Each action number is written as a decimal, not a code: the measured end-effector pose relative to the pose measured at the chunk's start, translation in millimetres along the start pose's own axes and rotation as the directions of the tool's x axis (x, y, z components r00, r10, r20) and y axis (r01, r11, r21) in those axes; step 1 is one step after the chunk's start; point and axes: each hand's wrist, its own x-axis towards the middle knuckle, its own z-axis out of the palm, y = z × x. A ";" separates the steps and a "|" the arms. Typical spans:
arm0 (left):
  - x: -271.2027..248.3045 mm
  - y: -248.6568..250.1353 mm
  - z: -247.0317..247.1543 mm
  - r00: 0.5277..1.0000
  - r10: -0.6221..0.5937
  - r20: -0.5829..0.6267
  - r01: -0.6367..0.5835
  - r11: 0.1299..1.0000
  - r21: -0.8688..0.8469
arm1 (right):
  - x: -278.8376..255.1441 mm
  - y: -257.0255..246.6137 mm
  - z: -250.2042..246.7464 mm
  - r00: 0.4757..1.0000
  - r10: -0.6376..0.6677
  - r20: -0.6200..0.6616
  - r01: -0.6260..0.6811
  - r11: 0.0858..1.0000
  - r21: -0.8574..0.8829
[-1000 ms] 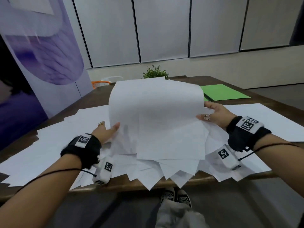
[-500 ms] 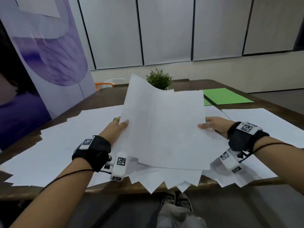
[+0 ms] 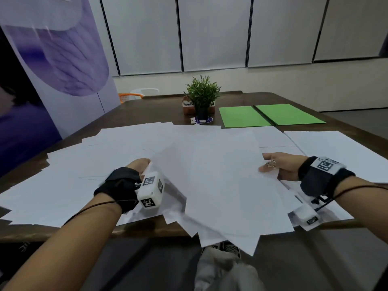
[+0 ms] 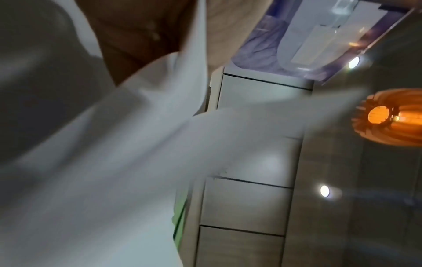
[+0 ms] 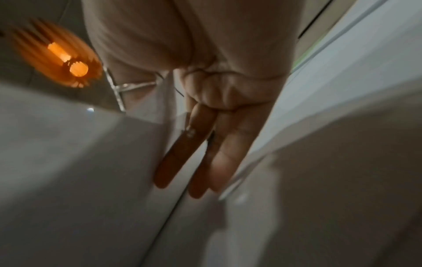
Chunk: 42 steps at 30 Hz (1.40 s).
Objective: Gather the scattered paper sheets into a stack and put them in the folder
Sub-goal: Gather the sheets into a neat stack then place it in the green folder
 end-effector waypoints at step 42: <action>25.1 57.8 20.1 0.933 0.205 0.297 -0.134 0.961 -0.242 | 21.0 -42.8 -0.5 0.885 -0.421 -0.198 0.427 0.904 -0.012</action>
